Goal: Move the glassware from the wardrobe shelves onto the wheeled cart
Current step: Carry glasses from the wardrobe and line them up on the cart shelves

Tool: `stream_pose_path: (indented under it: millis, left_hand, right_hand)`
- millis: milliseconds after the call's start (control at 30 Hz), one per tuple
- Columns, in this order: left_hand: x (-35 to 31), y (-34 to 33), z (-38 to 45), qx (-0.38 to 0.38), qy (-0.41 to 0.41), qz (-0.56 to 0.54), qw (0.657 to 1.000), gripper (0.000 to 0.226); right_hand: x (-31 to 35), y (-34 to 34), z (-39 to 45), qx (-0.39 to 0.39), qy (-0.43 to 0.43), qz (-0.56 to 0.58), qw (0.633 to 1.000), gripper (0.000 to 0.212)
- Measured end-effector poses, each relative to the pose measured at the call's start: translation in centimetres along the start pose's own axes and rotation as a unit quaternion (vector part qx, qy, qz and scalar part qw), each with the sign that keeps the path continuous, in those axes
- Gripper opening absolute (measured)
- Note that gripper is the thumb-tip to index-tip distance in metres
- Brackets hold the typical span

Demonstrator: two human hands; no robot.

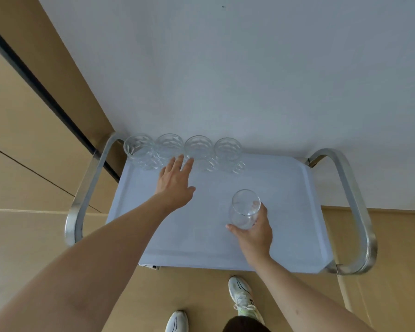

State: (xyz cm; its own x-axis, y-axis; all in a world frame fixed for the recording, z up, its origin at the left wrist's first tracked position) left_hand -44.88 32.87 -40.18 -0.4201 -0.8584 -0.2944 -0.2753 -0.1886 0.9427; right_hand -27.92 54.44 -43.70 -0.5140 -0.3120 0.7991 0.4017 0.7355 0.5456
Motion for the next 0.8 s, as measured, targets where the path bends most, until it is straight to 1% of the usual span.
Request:
stream_pose_path:
  millis: [167, 367, 467, 600, 800]
  left_hand:
    - [2.5, 0.2, -4.1, 0.004, -0.015, -0.009, 1.0, 0.087]
    - [4.7, -1.6, -8.9, 0.021, -0.011, -0.027, 0.999, 0.085]
    - [5.4, -2.8, -11.1, 0.024, 0.0, -0.044, 0.999, 0.083]
    - [5.4, -4.7, -14.6, 0.022, 0.015, -0.063, 0.998, 0.08]
    - [5.7, -6.3, -20.5, 0.021, 0.048, -0.062, 0.997, 0.077]
  right_hand:
    - [2.3, -1.6, -4.3, -0.016, 0.002, -0.003, 1.0, 0.093]
    - [3.2, -3.6, -7.8, -0.008, 0.0, -0.021, 1.0, 0.088]
    - [2.9, -4.5, -9.2, 0.001, -0.005, -0.031, 1.0, 0.085]
    - [2.2, -5.4, -11.3, 0.016, 0.009, -0.039, 0.999, 0.085]
    - [-0.2, -6.4, -14.9, 0.042, 0.015, -0.034, 0.998, 0.09]
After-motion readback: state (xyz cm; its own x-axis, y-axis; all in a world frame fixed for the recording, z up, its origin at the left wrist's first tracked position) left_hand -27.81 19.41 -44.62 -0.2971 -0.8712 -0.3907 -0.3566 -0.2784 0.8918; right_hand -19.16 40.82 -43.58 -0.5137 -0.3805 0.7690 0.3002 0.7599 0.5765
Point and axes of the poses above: each hand's wrist, its own z-axis towards the middle knuckle, its own y-axis out of the back of the hand, x = y × z, the point moved 10 cm from there along z, towards the middle knuckle, and after that the axes turned 10 degrees about -y, right-handed, at the moved point
